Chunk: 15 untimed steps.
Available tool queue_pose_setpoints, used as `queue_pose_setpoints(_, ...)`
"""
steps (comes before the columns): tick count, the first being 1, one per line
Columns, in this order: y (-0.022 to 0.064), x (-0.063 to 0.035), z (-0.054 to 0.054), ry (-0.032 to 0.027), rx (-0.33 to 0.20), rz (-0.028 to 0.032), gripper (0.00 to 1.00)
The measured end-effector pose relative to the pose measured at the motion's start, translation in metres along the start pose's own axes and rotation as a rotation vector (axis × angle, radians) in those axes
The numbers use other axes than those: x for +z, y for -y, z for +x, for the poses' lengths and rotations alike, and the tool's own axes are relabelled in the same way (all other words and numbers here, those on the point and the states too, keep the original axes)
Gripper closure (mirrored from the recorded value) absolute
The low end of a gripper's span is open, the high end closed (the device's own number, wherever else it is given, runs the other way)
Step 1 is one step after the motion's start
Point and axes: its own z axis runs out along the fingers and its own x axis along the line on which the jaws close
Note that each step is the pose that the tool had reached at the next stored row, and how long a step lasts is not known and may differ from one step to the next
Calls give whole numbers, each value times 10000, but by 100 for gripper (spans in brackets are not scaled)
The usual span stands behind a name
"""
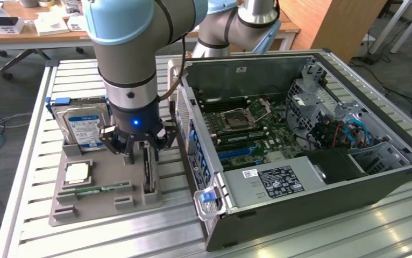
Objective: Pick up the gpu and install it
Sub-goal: 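Pick up the gpu and move the gpu toward the slot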
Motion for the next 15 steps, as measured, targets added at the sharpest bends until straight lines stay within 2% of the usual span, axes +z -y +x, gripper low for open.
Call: queue_pose_setpoints(15, 1, 32, 1, 0, 0, 0, 45)
